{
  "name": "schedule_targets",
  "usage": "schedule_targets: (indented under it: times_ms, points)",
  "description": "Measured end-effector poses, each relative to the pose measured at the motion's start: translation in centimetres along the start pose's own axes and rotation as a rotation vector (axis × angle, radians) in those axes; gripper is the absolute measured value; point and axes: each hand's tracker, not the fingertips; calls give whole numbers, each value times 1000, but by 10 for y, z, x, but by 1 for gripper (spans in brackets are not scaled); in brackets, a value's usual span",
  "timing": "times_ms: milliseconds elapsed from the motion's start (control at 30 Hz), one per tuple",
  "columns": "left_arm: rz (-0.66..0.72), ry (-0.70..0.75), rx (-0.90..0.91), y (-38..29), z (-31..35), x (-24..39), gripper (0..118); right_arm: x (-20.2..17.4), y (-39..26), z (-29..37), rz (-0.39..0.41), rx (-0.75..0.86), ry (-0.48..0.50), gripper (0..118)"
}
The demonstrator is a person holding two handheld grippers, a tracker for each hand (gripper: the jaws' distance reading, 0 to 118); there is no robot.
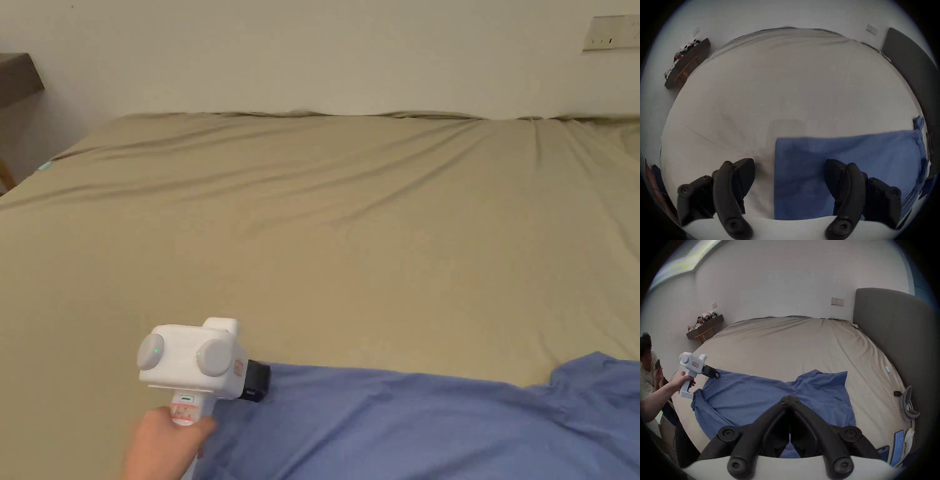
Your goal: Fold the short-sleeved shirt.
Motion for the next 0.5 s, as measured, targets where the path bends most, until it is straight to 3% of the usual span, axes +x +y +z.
schedule_targets:
  times_ms: [67,100,133,167,200,333,367,400,433,500]
  points:
    - [8,-40,92,-17,9,2,92,-1,-1,-9,0,-9,4,3]
    - [-12,-53,130,-18,15,4,81,-1,-1,-13,2,-17,2,3]
    - [-35,-73,119,-17,16,7,59,0,-1,-16,3,-24,1,3]
    - [-44,-82,134,-17,21,6,15,2,-2,-19,3,-31,0,3]
    - [-34,-87,124,-14,24,9,1,3,-1,-22,1,-42,1,3]
    - [-60,-114,180,-5,50,17,1,17,4,-24,-6,-63,-8,3]
    - [-48,-142,203,-5,60,18,1,24,7,-24,-16,-53,-38,18]
    - [-33,-162,218,-6,69,18,1,34,11,-24,-51,-51,-71,62]
    - [-16,-163,243,-7,79,17,1,46,16,-31,-63,-70,-78,113]
    - [-15,-173,263,-11,92,18,1,68,27,-34,-100,-76,-134,117]
